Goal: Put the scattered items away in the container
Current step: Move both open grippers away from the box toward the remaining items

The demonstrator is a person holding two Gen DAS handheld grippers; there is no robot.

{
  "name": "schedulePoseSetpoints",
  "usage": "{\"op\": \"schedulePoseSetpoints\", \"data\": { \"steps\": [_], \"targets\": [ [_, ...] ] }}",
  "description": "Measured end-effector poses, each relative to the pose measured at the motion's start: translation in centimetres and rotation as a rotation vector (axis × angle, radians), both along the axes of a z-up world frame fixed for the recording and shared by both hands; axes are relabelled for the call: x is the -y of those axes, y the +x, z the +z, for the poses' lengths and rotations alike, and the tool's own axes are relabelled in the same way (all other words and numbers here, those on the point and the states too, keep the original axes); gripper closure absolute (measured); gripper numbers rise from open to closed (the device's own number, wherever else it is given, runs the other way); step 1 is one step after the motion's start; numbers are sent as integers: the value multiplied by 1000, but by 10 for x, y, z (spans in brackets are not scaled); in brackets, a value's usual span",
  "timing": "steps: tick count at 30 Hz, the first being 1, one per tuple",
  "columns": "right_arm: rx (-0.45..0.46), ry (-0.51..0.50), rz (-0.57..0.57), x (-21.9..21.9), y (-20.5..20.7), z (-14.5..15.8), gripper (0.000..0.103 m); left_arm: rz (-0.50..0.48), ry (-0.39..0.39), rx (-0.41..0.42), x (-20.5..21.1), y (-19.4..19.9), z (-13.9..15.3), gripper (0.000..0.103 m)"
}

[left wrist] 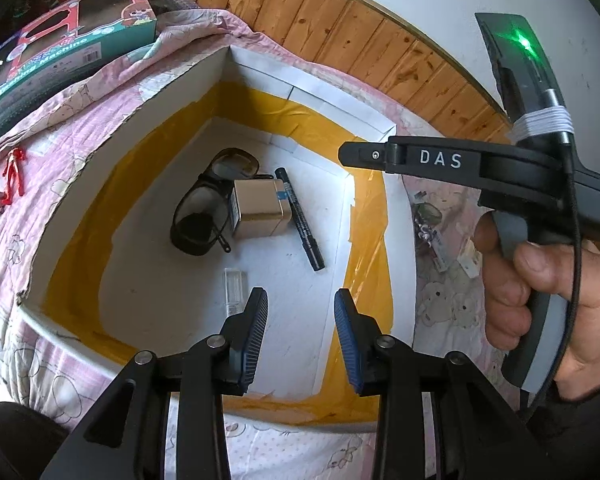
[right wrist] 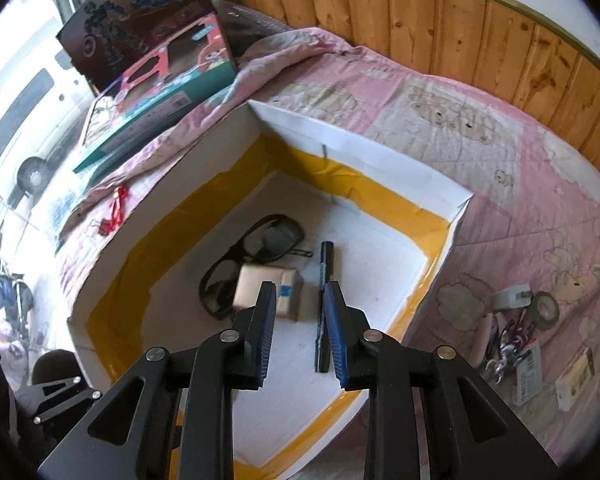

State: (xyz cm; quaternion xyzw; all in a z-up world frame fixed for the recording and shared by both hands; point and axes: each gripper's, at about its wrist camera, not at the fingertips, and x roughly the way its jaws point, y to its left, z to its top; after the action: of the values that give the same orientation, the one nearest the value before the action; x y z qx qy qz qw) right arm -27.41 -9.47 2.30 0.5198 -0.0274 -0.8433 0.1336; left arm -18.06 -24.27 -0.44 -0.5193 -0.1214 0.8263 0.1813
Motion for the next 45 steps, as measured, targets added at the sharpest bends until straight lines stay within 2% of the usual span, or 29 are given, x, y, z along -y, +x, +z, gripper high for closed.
{"op": "schedulePoseSetpoints", "data": {
  "steps": [12,25,45],
  "targets": [
    [-2,-23,9,-1,36,9,76,6,-21,-27,5,22,19,67],
    [-34,-93,35,-11,86,22,76,-19,-73,-83,-11,49,44,67],
    [-75,-208,15,-69,160,26,76,-117,-177,-160,-72,87,74,67]
  ]
}}
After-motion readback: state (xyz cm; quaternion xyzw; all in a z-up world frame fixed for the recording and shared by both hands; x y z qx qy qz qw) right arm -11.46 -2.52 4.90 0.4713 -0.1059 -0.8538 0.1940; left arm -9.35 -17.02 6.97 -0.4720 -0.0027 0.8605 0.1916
